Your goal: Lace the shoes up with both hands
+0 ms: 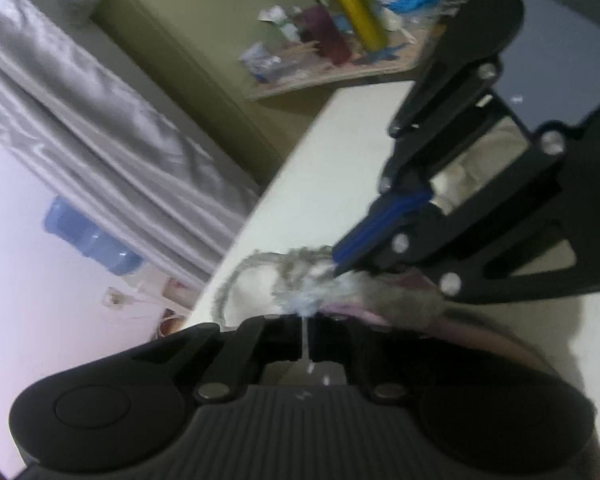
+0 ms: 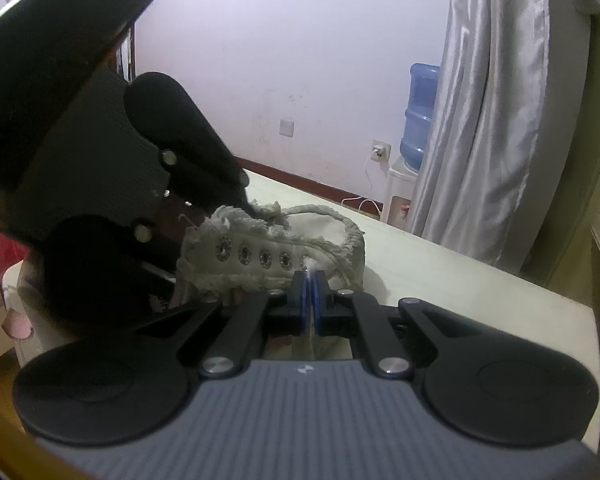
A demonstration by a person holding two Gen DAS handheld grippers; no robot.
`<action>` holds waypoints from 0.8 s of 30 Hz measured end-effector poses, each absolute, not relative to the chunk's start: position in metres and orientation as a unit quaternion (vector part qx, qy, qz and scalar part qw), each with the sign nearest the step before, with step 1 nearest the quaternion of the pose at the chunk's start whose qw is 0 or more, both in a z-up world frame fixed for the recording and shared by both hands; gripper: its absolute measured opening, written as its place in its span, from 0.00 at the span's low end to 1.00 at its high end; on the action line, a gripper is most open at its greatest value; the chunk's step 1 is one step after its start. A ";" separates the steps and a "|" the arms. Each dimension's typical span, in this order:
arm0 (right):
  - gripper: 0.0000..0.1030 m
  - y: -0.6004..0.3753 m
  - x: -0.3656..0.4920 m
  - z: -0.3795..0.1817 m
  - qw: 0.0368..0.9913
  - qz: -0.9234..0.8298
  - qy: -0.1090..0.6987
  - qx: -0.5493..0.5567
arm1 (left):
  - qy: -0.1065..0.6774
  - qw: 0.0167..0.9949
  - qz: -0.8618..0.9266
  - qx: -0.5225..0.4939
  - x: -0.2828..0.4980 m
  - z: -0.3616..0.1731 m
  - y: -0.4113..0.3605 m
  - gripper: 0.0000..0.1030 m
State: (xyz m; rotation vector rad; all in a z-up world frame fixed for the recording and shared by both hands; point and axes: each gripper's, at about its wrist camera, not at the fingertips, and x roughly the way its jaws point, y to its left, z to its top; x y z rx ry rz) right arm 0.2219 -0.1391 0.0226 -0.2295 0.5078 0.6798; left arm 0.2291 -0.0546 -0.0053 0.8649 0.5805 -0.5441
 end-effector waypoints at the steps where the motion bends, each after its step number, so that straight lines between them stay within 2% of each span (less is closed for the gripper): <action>1: 0.03 -0.140 0.223 0.023 0.905 0.329 0.246 -0.111 | 0.263 0.841 -0.244 0.405 0.226 -0.003 -0.052 0.01; 6: 0.04 -0.146 0.226 0.025 0.905 0.331 0.249 -0.099 | 0.206 0.885 -0.162 0.386 0.217 0.027 -0.032 0.00; 8: 0.08 -0.154 0.221 0.031 0.908 0.330 0.244 -0.086 | 0.210 0.893 -0.150 0.368 0.218 0.042 -0.022 0.00; 10: 0.19 -0.160 0.215 0.036 0.911 0.331 0.237 -0.070 | 0.218 0.890 -0.173 0.362 0.216 0.047 -0.017 0.01; 12: 0.20 -0.159 0.210 0.040 0.911 0.336 0.226 -0.076 | 0.225 0.870 -0.207 0.386 0.209 0.040 -0.022 0.01; 16: 0.20 -0.154 0.203 0.046 0.916 0.325 0.214 -0.099 | 0.251 0.838 -0.250 0.416 0.202 0.019 -0.039 0.11; 18: 0.21 -0.158 0.201 0.051 0.916 0.329 0.212 -0.086 | 0.257 0.840 -0.256 0.403 0.211 0.016 -0.040 0.22; 24: 0.24 -0.152 0.187 0.052 0.906 0.352 0.211 -0.101 | 0.272 0.830 -0.267 0.407 0.226 0.005 -0.041 0.31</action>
